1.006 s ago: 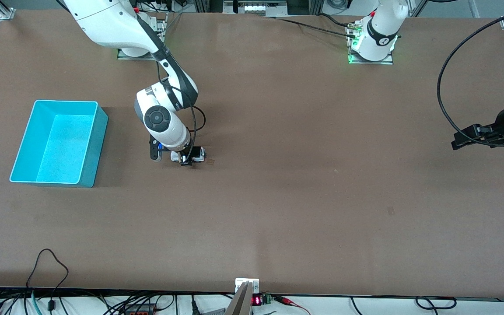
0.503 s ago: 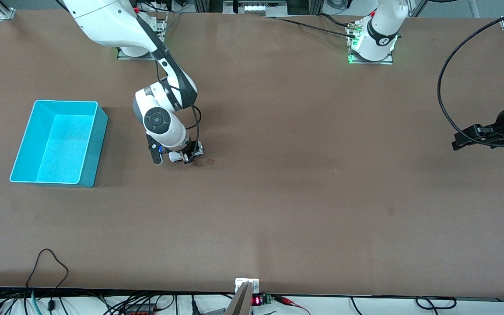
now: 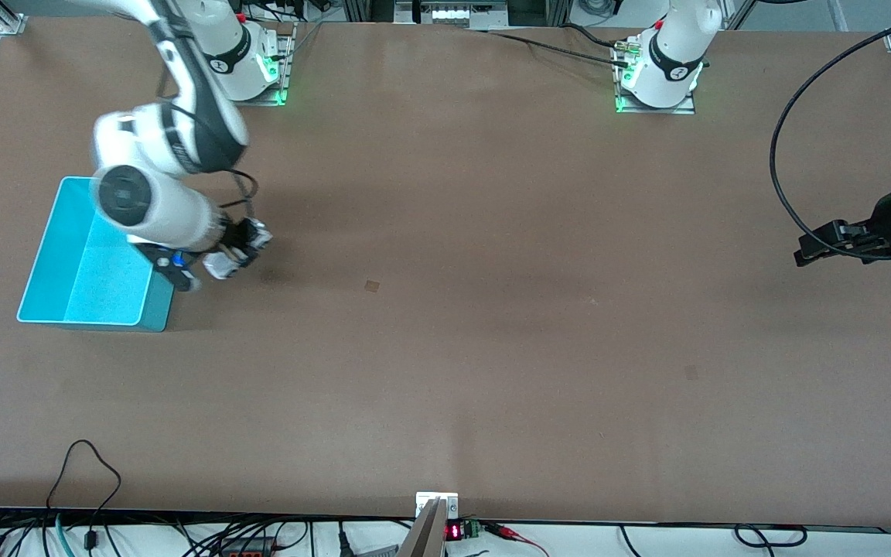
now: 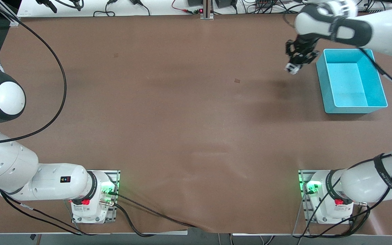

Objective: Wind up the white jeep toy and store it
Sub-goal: 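Lift the jeep with the right gripper and carry it over the bin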

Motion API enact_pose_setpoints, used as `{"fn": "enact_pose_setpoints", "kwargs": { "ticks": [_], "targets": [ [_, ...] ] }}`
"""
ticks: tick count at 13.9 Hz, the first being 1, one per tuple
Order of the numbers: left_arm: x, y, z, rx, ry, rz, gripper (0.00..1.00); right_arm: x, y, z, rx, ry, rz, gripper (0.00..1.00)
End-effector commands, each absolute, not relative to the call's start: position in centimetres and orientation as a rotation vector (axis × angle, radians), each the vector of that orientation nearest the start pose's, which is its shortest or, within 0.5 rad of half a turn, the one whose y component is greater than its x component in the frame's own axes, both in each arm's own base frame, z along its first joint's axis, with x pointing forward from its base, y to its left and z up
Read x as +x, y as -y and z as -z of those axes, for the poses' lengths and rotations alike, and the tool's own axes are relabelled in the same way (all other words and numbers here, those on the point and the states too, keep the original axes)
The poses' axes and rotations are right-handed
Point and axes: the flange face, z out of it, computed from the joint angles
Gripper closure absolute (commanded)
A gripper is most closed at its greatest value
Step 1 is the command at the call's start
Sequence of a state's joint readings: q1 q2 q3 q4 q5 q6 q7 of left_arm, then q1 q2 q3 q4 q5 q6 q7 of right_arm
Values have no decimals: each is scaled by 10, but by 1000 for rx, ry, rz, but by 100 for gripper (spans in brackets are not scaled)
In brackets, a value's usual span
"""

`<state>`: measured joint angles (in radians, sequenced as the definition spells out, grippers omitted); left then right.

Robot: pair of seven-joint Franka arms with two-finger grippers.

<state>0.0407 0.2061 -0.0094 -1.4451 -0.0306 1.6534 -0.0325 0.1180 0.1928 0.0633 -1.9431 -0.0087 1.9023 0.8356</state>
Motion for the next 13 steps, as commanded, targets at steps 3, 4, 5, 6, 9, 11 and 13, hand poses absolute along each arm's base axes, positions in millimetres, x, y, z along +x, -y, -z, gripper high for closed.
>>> {"fn": "enact_pose_setpoints", "kwargs": {
  "ticks": [3, 4, 5, 6, 9, 11, 13],
  "targets": [
    [619, -19, -573, -3186, 128, 5, 0, 546, 17, -397, -3093, -627, -420, 100],
    [619, -19, -573, -3186, 128, 5, 0, 543, 38, -396, -3095, -551, -428, 100],
    [620, -19, -572, -3186, 128, 2, 0, 538, 58, -397, -3093, -481, -426, 100],
    [620, -19, -572, -3186, 128, 5, 0, 533, 81, -394, -3086, -415, -435, 100],
    [620, -23, -570, -3192, 142, -2, 0, 520, 122, -376, -3121, -293, -462, 100],
    [619, -30, -567, -3192, 159, -9, 0, 512, 132, -361, -3164, -236, -455, 100],
    [618, -42, -560, -3195, 193, -30, 0, 508, 140, -346, -3181, -191, -413, 100]
  ]
}}
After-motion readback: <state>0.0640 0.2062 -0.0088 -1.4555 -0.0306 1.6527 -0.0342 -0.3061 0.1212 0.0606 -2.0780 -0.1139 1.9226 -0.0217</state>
